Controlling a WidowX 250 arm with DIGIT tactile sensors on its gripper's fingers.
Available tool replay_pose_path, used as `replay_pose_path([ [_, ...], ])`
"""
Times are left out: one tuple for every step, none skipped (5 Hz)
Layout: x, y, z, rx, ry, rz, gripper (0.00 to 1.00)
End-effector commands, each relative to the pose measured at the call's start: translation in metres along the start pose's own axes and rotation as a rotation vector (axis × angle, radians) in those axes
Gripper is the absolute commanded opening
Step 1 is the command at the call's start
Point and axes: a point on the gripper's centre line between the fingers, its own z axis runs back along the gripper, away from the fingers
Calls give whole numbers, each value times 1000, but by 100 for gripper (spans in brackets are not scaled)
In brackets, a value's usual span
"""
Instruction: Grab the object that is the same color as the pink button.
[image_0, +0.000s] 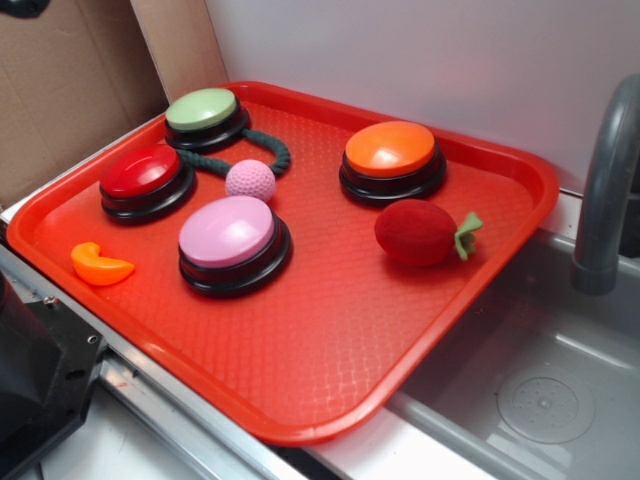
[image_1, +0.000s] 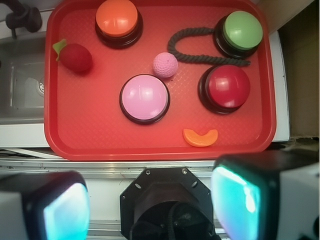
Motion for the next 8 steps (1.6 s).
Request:
replay_pose_path([
  [0,0,0,0,0,0,100],
  [25,-1,-15,29,5,149,100],
  [47,5,-35,57,21,267,100],
  [68,13,-61,53,20,400,100],
  [87,26,-92,64,5,566,100],
  [99,37,-117,68,-20,668,100],
  [109,44,-146,41,-68,756,100],
  [113,44,-169,72,-82,808,100],
])
